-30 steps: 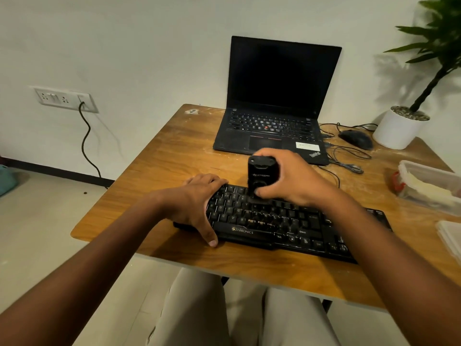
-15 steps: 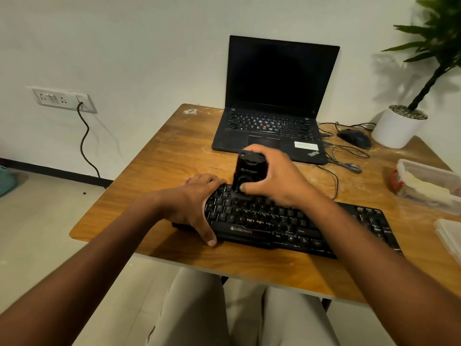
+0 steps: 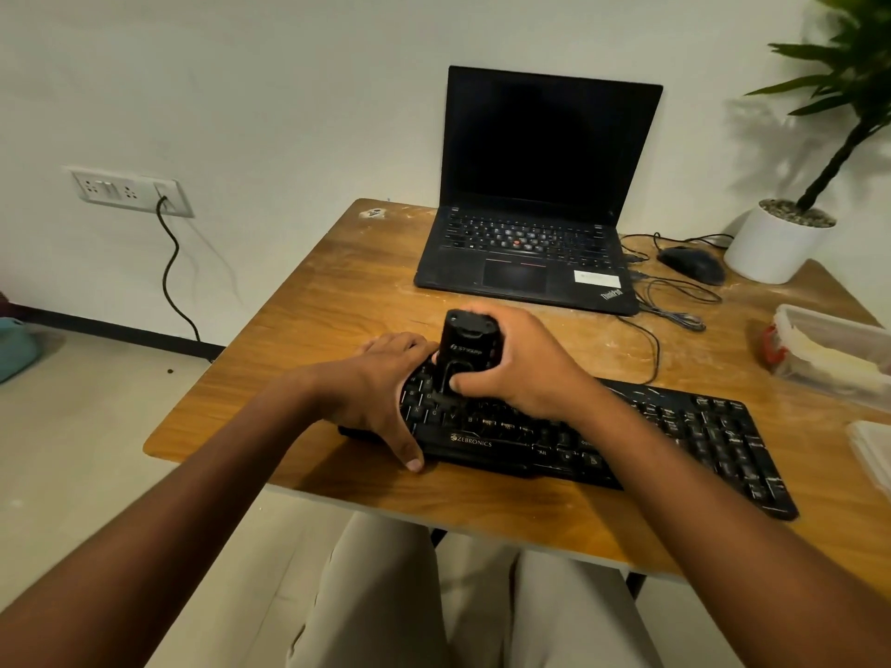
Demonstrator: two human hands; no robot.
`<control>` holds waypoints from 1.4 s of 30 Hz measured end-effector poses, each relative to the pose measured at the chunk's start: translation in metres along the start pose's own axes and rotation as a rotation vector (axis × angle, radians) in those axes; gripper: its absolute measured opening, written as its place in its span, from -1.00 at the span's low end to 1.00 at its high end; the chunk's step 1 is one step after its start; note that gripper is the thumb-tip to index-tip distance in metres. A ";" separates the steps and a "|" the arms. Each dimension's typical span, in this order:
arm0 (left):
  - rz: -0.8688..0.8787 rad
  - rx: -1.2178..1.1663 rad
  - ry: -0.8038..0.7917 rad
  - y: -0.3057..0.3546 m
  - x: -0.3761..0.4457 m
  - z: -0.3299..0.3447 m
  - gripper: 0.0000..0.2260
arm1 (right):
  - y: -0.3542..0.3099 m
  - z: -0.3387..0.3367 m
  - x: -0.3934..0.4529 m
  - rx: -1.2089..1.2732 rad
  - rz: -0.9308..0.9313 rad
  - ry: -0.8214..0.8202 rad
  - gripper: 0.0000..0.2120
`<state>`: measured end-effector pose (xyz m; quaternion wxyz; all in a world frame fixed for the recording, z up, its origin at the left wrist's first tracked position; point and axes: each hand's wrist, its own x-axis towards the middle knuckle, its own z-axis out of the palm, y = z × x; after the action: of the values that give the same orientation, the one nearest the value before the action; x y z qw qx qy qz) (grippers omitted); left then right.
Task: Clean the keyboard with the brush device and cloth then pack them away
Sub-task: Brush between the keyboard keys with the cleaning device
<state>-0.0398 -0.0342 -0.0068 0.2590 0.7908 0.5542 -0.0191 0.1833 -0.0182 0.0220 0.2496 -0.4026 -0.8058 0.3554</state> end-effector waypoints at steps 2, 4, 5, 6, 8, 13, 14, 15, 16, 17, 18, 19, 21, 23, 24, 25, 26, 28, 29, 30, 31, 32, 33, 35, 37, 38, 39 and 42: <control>-0.007 -0.001 -0.002 0.002 0.000 0.000 0.29 | 0.003 -0.004 -0.003 -0.072 0.020 -0.039 -0.53; -0.014 -0.010 -0.009 0.003 -0.001 -0.001 0.30 | 0.004 -0.020 -0.005 -0.197 0.069 -0.114 -0.53; -0.015 -0.013 -0.011 0.004 -0.002 -0.002 0.30 | 0.003 -0.029 -0.005 -0.249 0.090 -0.148 -0.54; -0.018 -0.014 -0.012 0.004 -0.002 -0.002 0.31 | 0.001 -0.034 -0.005 -0.287 0.101 -0.162 -0.54; -0.020 -0.016 -0.011 0.005 -0.003 -0.002 0.30 | -0.003 -0.034 -0.001 -0.283 0.080 -0.112 -0.54; 0.000 0.010 0.000 0.000 -0.001 0.000 0.30 | -0.002 -0.003 0.000 -0.065 0.007 -0.016 -0.56; -0.001 0.008 -0.002 0.001 -0.001 0.000 0.30 | 0.001 -0.003 -0.002 -0.073 0.016 -0.022 -0.57; -0.003 0.003 -0.005 0.001 0.000 0.000 0.31 | 0.002 -0.007 -0.004 -0.101 0.037 -0.036 -0.56; -0.007 -0.001 -0.010 0.002 -0.001 0.000 0.31 | 0.004 -0.014 -0.006 -0.145 0.062 -0.060 -0.56; -0.011 -0.005 -0.014 0.003 -0.001 0.000 0.31 | 0.005 -0.022 -0.008 -0.195 0.085 -0.094 -0.56; -0.011 -0.007 -0.015 0.003 -0.001 -0.001 0.31 | 0.005 -0.031 -0.009 -0.240 0.104 -0.129 -0.56; -0.011 -0.008 -0.014 0.003 -0.001 0.000 0.31 | 0.005 -0.038 -0.010 -0.265 0.118 -0.148 -0.56; -0.009 -0.009 -0.010 0.002 -0.001 0.000 0.30 | 0.002 -0.042 -0.009 -0.229 0.115 -0.104 -0.54; -0.007 -0.013 -0.005 0.003 -0.002 -0.001 0.30 | 0.001 -0.034 -0.007 -0.110 0.089 0.004 -0.51; -0.006 -0.015 -0.003 0.003 -0.002 0.000 0.29 | 0.001 -0.027 -0.006 -0.037 0.073 0.041 -0.51; -0.006 -0.018 -0.003 0.003 -0.002 0.000 0.29 | 0.001 -0.019 -0.005 0.020 0.060 0.053 -0.52; -0.006 -0.020 -0.003 0.002 -0.002 0.000 0.29 | 0.002 -0.013 -0.004 0.037 0.045 0.046 -0.53; -0.006 -0.019 -0.007 0.001 0.000 0.000 0.30 | 0.007 -0.009 -0.006 -0.037 0.034 0.010 -0.55; -0.008 -0.016 -0.009 0.000 0.001 0.000 0.31 | 0.008 -0.014 -0.008 -0.096 0.050 -0.013 -0.54; -0.012 -0.012 -0.013 0.000 0.001 0.001 0.32 | 0.009 -0.021 -0.010 -0.151 0.076 -0.045 -0.53; -0.016 -0.010 -0.017 -0.001 0.001 0.001 0.32 | 0.011 -0.031 -0.011 -0.196 0.103 -0.080 -0.53; -0.018 -0.009 -0.019 -0.001 0.001 0.001 0.33 | 0.011 -0.040 -0.012 -0.228 0.122 -0.110 -0.52; -0.017 -0.008 -0.018 -0.002 0.001 0.001 0.33 | 0.010 -0.047 -0.012 -0.237 0.128 -0.119 -0.52; -0.016 -0.006 -0.021 -0.001 0.001 0.000 0.33 | 0.007 -0.050 -0.010 -0.190 0.101 -0.049 -0.52; -0.021 -0.011 -0.021 0.001 0.001 0.000 0.33 | 0.002 -0.039 -0.006 -0.112 0.061 0.040 -0.50; -0.025 -0.013 -0.021 0.001 0.000 0.000 0.32 | 0.000 -0.029 -0.005 -0.065 0.046 0.048 -0.50; -0.027 -0.008 -0.020 0.001 0.000 0.000 0.32 | -0.001 -0.019 -0.004 -0.038 0.032 0.031 -0.52; -0.022 0.007 -0.019 -0.001 0.001 0.000 0.33 | 0.005 -0.007 -0.008 -0.088 0.021 -0.024 -0.55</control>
<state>-0.0397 -0.0329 -0.0078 0.2612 0.7853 0.5605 -0.0315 0.1943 -0.0204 0.0216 0.2181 -0.4175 -0.8193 0.3271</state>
